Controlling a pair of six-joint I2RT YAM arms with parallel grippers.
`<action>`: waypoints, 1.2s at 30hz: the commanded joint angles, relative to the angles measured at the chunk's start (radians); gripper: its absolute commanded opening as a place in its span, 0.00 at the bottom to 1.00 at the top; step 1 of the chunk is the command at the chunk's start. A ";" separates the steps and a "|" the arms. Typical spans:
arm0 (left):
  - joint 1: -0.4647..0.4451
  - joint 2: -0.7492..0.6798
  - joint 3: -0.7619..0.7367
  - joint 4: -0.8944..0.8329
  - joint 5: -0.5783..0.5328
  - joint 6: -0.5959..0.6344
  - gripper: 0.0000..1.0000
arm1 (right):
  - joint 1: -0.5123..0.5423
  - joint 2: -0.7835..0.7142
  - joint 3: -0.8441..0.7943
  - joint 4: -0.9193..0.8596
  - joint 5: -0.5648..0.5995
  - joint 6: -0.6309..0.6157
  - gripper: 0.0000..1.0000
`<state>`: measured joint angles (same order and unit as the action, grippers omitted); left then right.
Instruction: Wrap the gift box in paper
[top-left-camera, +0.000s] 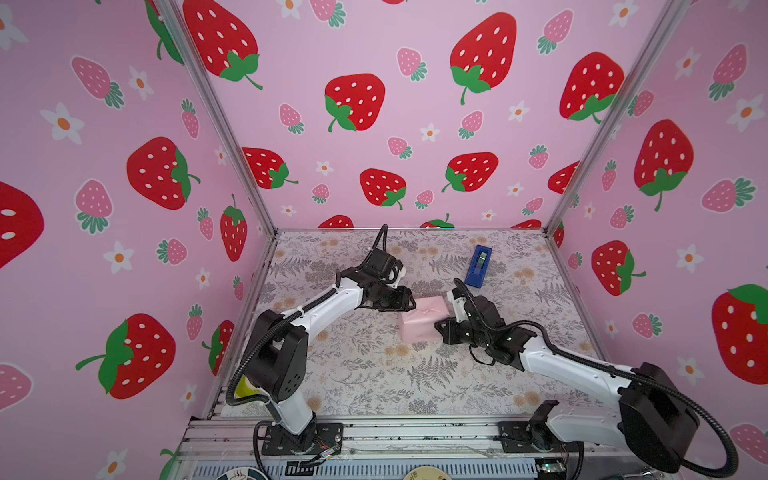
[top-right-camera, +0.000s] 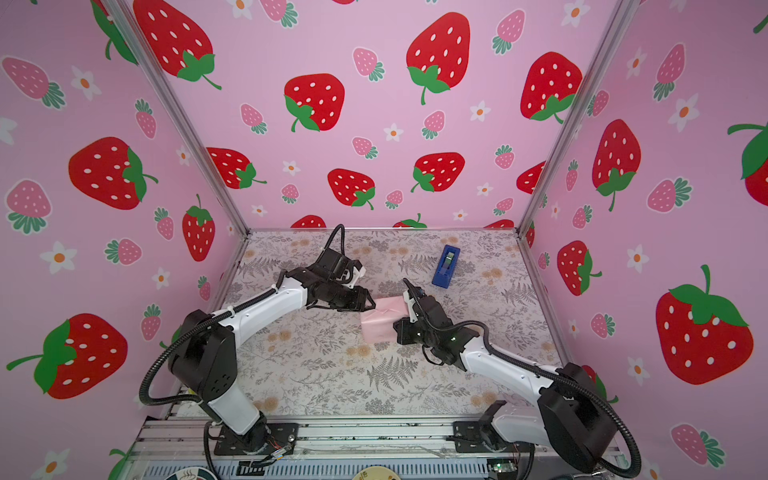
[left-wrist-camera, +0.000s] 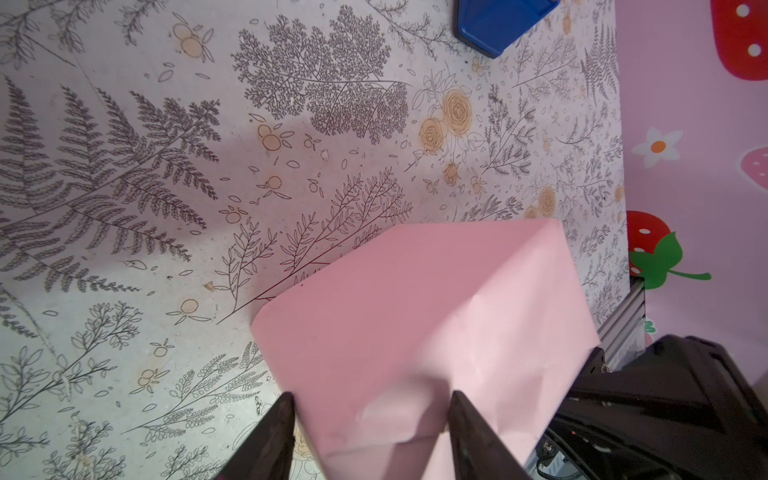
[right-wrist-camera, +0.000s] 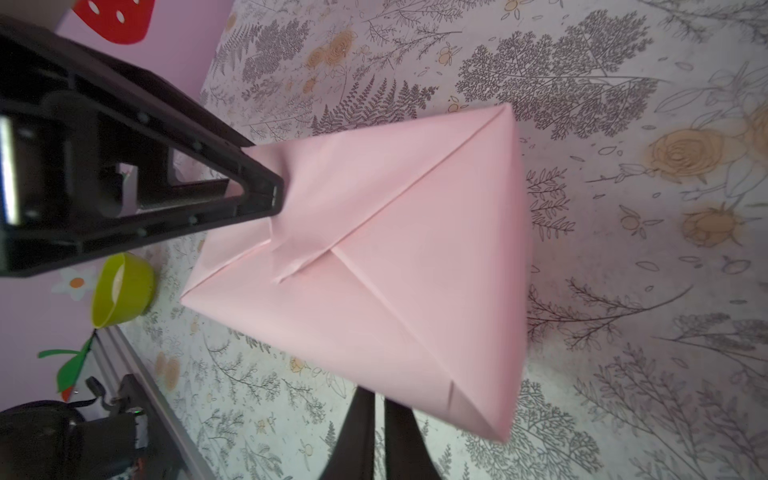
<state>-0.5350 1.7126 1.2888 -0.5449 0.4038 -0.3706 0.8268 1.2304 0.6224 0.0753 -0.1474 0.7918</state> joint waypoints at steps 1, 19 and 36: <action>-0.020 0.050 -0.058 -0.136 -0.079 0.014 0.59 | 0.043 -0.058 -0.066 0.151 -0.021 0.338 0.25; -0.019 0.033 -0.080 -0.128 -0.074 0.013 0.59 | 0.141 -0.014 -0.006 0.092 0.376 1.139 0.87; -0.025 0.008 -0.097 -0.124 -0.077 0.013 0.59 | 0.138 0.152 0.070 0.062 0.327 1.158 0.73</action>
<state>-0.5407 1.6859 1.2503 -0.5053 0.3923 -0.3744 0.9619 1.3697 0.6701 0.1631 0.1837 1.8935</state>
